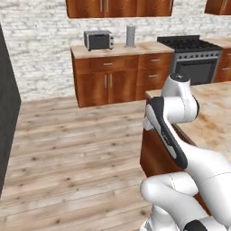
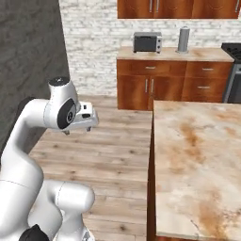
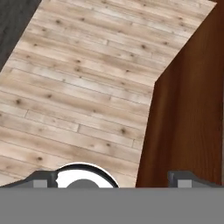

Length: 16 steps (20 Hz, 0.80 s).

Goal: Move the hot dog bun to the plate on the dining table and place the condiment next to that plate. Then navigate to the fridge and take the sausage and place it on the plate as well.

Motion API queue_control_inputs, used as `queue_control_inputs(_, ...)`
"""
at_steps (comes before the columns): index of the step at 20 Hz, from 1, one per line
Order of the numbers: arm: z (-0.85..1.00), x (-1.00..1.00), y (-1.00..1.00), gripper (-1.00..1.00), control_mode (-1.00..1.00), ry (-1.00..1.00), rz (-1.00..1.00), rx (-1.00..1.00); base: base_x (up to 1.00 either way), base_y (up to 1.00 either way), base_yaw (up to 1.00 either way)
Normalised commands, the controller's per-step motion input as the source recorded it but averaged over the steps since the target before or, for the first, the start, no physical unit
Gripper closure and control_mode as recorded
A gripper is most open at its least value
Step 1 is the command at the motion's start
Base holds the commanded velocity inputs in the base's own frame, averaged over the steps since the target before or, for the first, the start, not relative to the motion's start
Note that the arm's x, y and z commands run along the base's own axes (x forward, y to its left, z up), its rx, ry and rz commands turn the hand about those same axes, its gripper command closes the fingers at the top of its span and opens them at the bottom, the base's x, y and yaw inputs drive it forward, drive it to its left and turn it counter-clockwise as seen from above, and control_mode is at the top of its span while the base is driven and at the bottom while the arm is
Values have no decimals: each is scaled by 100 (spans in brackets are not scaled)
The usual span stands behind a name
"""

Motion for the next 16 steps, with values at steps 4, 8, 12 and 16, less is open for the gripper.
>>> queue_control_inputs(4,0,0,0,-100,100,0,0,0,100,41,-31)
queue_control_inputs(8,0,0,0,-100,100,0,0,0,100,46,-34)
queue_control_inputs(12,0,0,0,-100,100,0,0,0,100,63,-32)
queue_control_inputs(16,0,0,0,-100,100,0,0,0,100,77,-27)
